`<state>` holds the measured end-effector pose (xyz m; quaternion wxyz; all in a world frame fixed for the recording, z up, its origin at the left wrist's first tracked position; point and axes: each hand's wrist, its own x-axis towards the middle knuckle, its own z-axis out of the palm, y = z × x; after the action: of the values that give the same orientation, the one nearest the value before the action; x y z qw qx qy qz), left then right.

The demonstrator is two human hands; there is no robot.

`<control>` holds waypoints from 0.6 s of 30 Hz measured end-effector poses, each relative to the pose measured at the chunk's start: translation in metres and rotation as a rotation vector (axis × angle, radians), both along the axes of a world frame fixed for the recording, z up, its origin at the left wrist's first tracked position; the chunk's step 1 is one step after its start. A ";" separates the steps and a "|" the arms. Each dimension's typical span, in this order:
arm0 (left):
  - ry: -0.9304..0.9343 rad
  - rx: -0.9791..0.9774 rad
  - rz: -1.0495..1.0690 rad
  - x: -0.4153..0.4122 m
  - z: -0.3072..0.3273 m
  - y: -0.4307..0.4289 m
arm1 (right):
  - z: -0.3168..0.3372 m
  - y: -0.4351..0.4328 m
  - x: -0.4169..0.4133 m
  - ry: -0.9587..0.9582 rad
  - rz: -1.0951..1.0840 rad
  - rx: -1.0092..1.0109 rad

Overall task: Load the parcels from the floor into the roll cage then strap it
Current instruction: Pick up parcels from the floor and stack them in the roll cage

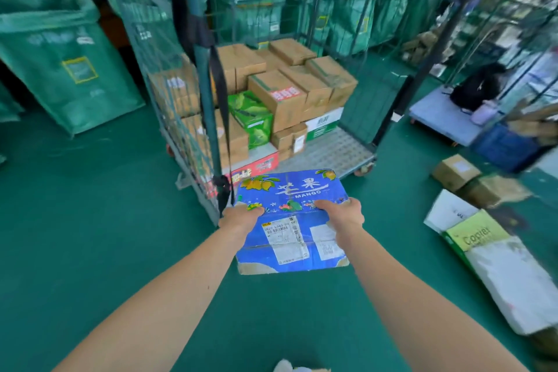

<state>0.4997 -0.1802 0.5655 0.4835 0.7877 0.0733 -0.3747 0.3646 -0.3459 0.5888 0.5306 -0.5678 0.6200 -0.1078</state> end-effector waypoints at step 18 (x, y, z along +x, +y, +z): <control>-0.077 -0.030 0.151 0.157 -0.005 -0.209 | 0.027 -0.197 0.131 -0.161 0.051 -0.036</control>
<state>0.6569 -0.3888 0.5601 0.5248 0.7862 0.1083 -0.3078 0.4954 -0.5429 0.6161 0.5708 -0.5823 0.5589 -0.1507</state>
